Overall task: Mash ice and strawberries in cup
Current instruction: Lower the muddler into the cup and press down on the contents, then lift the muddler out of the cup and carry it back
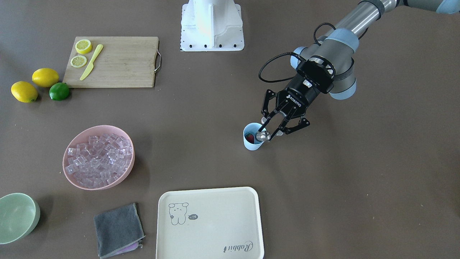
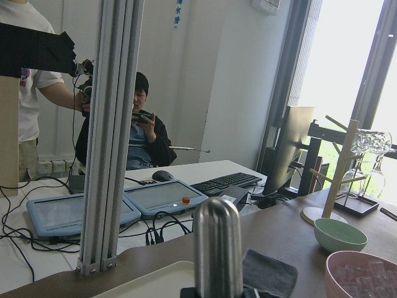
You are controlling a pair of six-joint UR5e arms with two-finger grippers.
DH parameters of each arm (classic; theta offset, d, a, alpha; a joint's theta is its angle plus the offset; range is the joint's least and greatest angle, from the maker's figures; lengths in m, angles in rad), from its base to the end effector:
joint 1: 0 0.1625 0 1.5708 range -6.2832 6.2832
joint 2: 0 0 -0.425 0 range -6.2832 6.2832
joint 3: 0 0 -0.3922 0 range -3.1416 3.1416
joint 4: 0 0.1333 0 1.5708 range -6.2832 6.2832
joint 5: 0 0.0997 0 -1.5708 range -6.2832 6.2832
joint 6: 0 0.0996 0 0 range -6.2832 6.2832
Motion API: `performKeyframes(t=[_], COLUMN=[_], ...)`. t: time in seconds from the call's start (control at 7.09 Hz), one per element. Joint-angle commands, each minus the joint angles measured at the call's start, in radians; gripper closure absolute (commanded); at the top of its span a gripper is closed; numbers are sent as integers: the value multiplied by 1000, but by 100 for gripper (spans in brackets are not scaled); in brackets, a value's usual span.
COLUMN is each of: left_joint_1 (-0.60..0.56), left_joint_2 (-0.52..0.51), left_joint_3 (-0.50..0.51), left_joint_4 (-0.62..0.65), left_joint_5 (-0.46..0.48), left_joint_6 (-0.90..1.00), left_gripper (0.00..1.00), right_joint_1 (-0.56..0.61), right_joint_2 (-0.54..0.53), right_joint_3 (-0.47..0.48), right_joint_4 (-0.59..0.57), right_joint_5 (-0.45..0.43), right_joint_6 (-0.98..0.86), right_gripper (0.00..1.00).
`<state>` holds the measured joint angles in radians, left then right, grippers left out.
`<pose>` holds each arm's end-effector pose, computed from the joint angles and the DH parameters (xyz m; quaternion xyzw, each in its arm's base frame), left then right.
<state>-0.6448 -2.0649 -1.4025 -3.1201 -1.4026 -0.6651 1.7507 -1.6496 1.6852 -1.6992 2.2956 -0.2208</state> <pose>0.4189 -0.5027 0.2866 0.5977 0.5389 0.0096 0.5935 0.1469 -0.4315 0.6557 0.0280 -0.3557 -0.0027 0.9342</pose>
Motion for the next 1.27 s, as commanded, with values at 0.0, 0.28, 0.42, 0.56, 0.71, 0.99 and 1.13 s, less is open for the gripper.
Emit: performKeyframes(t=[0.0,0.28,0.42,0.56,0.71,0.99,1.13], left_joint_1=[52,2,-121,-207,-328,-508,-545], left_joint_2=[5,14,25,38,35,137,235], left_joint_3=[31,-44,-146,-283,-317,-308,-300], left_joint_4=[-23,-8,235,531,740,977,1047], left_joint_5=[51,28,-124,-216,-422,-797,-876], left_joint_6=[-1,-10,-81,-120,-120,-105,-87], left_gripper=[100,100,100,100,100,100,100], right_joint_1=[7,7,9,9,9,12,12], right_joint_2=[-6,-9,-12,-12,-7,-13,-15], right_joint_3=[5,10,11,11,11,16,18], right_joint_4=[0,0,1,-13,-42,-43,-43], right_joint_5=[-2,-2,-1,5,22,53,61], right_joint_6=[0,0,0,4,6,6,6], right_gripper=[0,0,0,0,0,0,0])
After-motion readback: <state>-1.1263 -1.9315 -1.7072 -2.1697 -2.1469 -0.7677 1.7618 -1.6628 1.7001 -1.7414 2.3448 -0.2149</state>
